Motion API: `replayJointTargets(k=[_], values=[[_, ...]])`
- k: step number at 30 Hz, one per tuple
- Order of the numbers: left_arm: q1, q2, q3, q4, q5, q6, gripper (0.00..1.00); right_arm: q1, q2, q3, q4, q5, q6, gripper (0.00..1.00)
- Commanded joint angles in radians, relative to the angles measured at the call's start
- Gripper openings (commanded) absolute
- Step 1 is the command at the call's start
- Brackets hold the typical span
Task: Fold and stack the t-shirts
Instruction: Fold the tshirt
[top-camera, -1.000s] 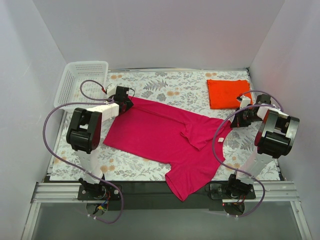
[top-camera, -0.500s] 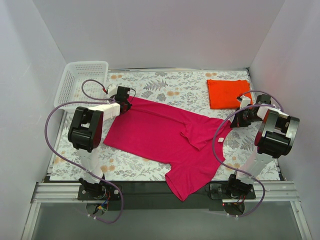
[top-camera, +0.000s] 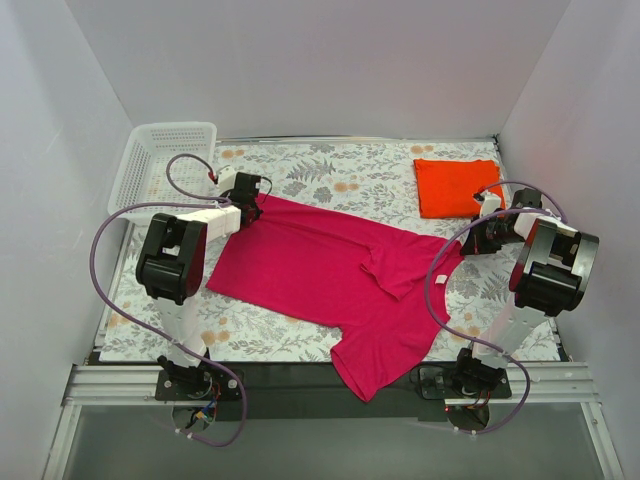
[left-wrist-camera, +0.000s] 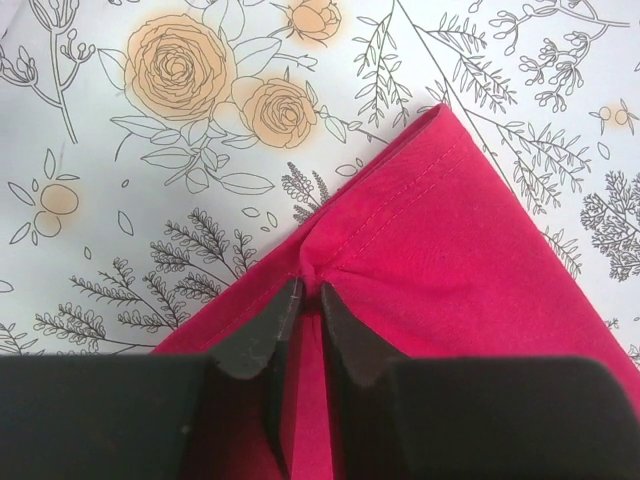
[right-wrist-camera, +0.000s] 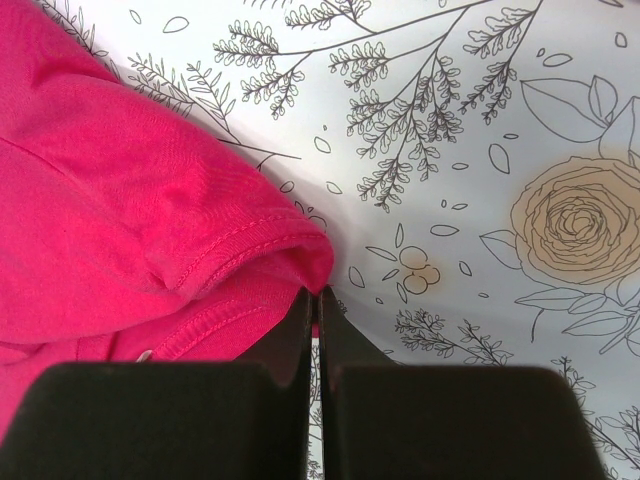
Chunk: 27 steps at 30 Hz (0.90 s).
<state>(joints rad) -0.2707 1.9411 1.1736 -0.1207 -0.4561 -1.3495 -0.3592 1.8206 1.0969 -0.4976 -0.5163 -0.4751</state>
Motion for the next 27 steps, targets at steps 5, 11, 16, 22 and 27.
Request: replayJointTargets(k=[5, 11, 16, 22, 27], values=[[0.001, -0.056, 0.031, 0.039, -0.015, 0.088, 0.32, -0.006, 0.013, 0.026, 0.007, 0.001, -0.023, 0.01], [0.001, -0.119, 0.017, 0.059, 0.089, 0.133, 0.5, -0.006, -0.02, 0.032, -0.013, -0.024, -0.054, 0.16], [0.001, -0.252, -0.06, 0.157, 0.294, 0.2, 0.61, -0.007, -0.102, 0.032, -0.039, -0.014, -0.094, 0.34], [0.002, -0.376, -0.132, 0.2, 0.448, 0.23, 0.65, -0.009, -0.211, 0.046, -0.088, 0.061, -0.164, 0.43], [0.004, -0.513, -0.163, 0.176, 0.517, 0.286, 0.71, 0.006, -0.279, 0.057, -0.322, -0.179, -0.461, 0.44]])
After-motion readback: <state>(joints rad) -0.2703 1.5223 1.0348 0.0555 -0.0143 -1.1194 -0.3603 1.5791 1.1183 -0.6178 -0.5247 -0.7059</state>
